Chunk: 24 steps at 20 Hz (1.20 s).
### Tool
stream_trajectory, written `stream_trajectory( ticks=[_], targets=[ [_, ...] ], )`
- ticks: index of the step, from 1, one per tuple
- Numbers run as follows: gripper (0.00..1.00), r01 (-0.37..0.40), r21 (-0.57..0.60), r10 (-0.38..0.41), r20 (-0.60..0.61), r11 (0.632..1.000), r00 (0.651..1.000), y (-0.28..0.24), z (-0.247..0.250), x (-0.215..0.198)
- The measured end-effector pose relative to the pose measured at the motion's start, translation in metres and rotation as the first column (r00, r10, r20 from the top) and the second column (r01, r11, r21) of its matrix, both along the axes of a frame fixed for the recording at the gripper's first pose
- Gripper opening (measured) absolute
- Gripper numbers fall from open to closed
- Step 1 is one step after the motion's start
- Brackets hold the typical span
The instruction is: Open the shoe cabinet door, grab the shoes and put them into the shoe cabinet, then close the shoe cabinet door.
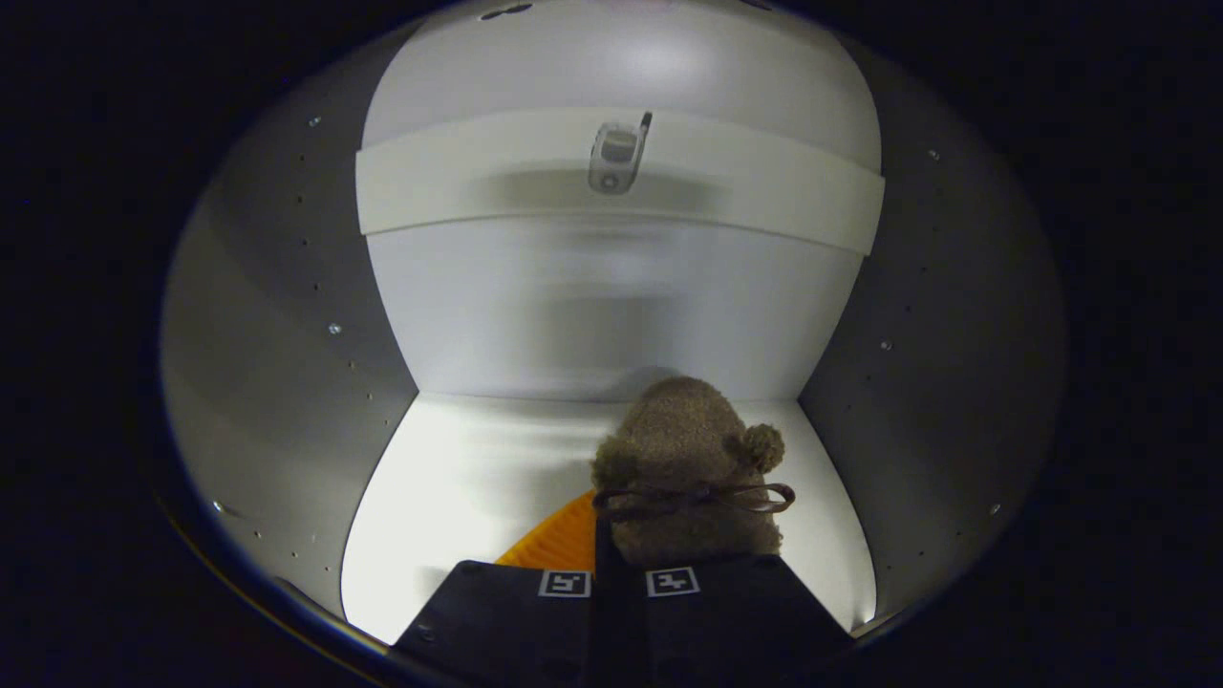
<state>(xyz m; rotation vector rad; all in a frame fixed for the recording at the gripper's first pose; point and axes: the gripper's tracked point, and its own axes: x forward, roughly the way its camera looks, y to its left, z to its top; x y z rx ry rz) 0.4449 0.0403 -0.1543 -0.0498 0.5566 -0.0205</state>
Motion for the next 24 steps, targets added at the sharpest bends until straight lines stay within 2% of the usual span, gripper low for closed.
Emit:
stream_trajectory(
  ticks=[5, 9, 13, 14, 18, 24],
  targets=[
    [0.06, -0.005, -0.04, 0.005, 0.002, 0.999, 1.0, -0.001, -0.003, -0.002],
    [0.3, -0.013, -0.045, 0.012, -0.014, 0.999, 1.0, 0.004, -0.007, -0.007],
    [0.7, 0.017, -0.051, -0.016, 0.009, 0.999, 1.0, 0.002, -0.002, -0.02],
    [0.75, 0.028, -0.052, -0.027, 0.012, 0.998, 1.0, -0.001, -0.001, -0.024],
    [0.8, 0.04, -0.042, -0.037, 0.08, 0.998, 0.996, 0.0, 0.023, -0.047],
    [0.88, 0.025, -0.038, -0.018, 0.176, 0.999, 0.984, 0.011, 0.072, -0.104]
  ],
)
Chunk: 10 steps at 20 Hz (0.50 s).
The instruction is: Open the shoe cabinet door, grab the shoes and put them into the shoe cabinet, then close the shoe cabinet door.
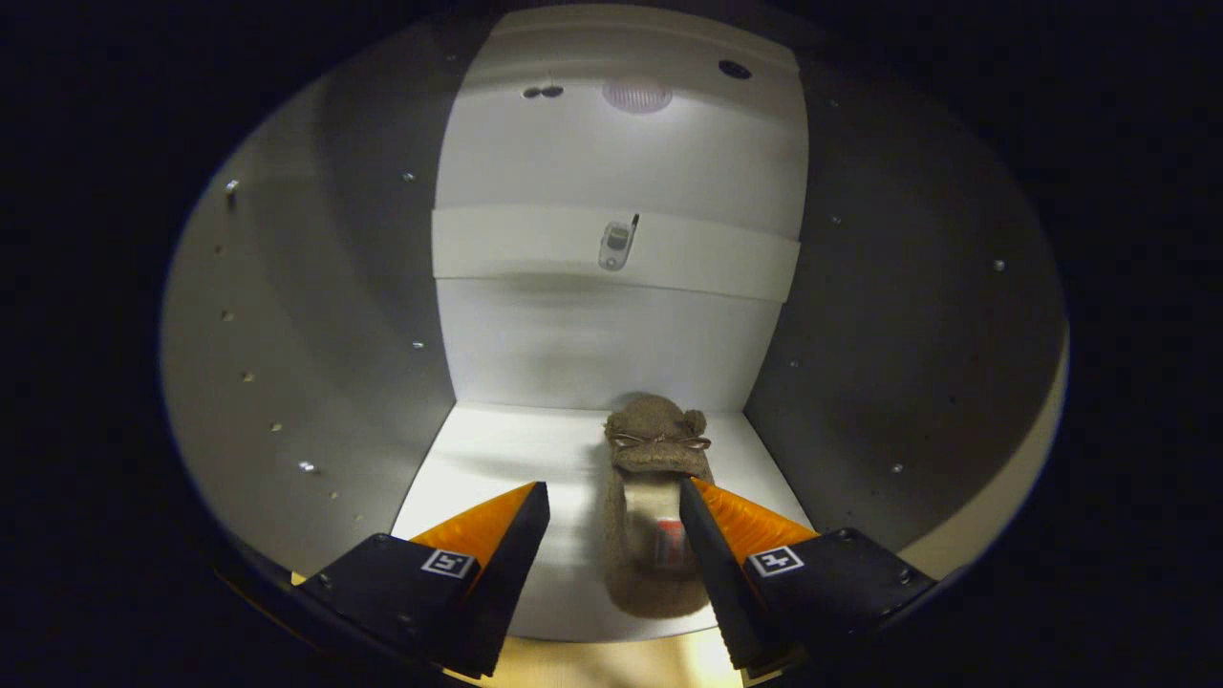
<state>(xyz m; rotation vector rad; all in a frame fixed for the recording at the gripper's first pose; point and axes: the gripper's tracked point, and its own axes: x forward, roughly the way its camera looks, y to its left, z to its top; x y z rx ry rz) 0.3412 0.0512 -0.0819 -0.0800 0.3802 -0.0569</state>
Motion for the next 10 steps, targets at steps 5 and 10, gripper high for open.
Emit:
stream_trajectory(
  ticks=[5, 10],
  targets=[
    [0.98, -0.008, 0.031, 0.005, 0.122, 0.999, 0.992, 0.006, 0.048, -0.064],
    [0.98, -0.022, 0.046, 0.012, 0.207, 0.999, 0.978, 0.004, 0.087, -0.132]
  ],
)
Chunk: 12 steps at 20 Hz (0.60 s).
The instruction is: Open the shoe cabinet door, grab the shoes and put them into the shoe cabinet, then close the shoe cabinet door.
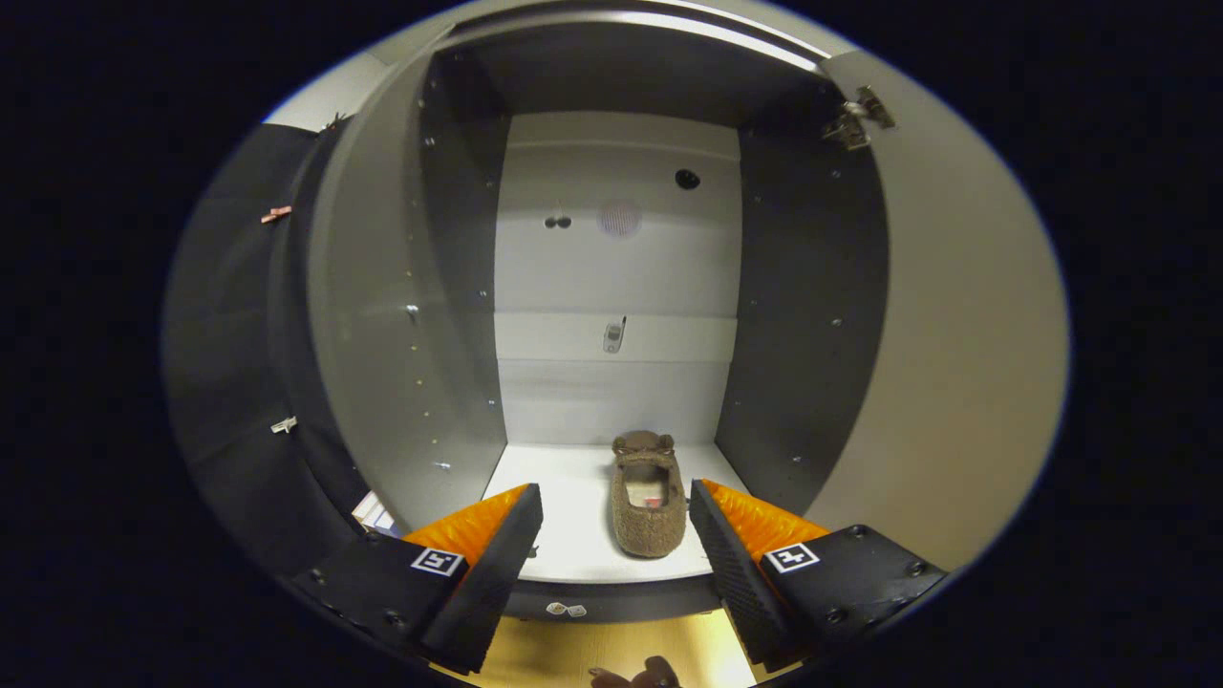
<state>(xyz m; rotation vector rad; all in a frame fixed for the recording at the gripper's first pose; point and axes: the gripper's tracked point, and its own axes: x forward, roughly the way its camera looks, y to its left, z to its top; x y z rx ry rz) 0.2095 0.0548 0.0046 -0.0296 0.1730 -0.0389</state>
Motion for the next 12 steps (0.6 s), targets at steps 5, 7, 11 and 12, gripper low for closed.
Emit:
stream_trajectory(
  ticks=[5, 7, 11, 12],
  targets=[
    [0.98, -0.002, 0.03, 0.0, 0.089, 1.0, 0.996, -0.011, 0.031, -0.091],
    [0.98, 0.016, 0.044, -0.021, 0.113, 0.999, 0.993, -0.022, 0.038, -0.131],
    [0.98, 0.125, 0.099, -0.137, 0.128, 0.987, 0.982, -0.067, 0.04, -0.21],
    [0.98, 0.158, 0.109, -0.171, 0.125, 0.981, 0.977, -0.079, 0.039, -0.228]
  ],
)
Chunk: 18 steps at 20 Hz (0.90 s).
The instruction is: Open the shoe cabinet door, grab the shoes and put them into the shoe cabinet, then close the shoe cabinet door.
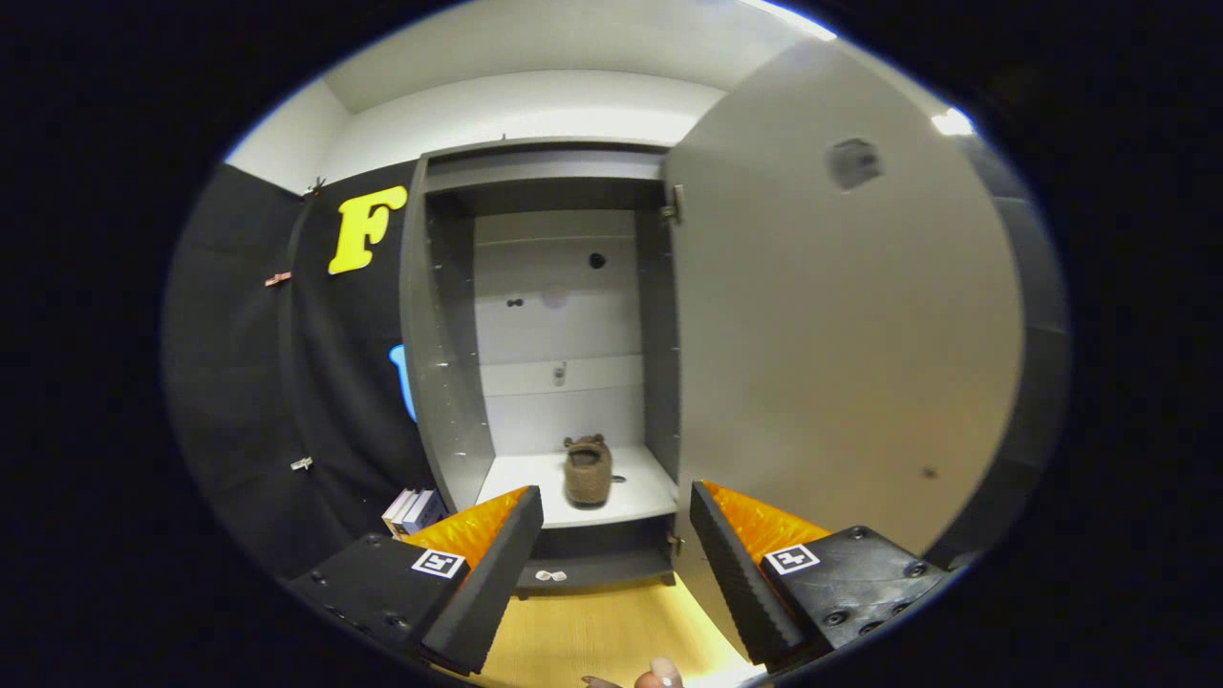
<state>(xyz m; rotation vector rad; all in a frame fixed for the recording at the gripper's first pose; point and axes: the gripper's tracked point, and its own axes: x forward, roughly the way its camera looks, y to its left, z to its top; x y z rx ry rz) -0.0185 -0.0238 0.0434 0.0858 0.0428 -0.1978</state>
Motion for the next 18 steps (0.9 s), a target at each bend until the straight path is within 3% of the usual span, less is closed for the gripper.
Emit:
stream_trajectory(
  ticks=[5, 9, 14, 18],
  targets=[
    [0.98, 0.131, 0.007, -0.131, 0.016, 0.991, 0.991, -0.061, 0.0, -0.074],
    [0.99, 0.16, 0.001, -0.16, 0.056, 0.987, 0.986, -0.115, 0.01, -0.11],
    [0.98, 0.099, -0.013, -0.098, 0.058, 0.995, 0.993, -0.183, 0.009, -0.115],
    [0.98, -0.022, -0.004, 0.022, 0.063, 1.0, 0.998, -0.208, 0.005, -0.098]
  ],
)
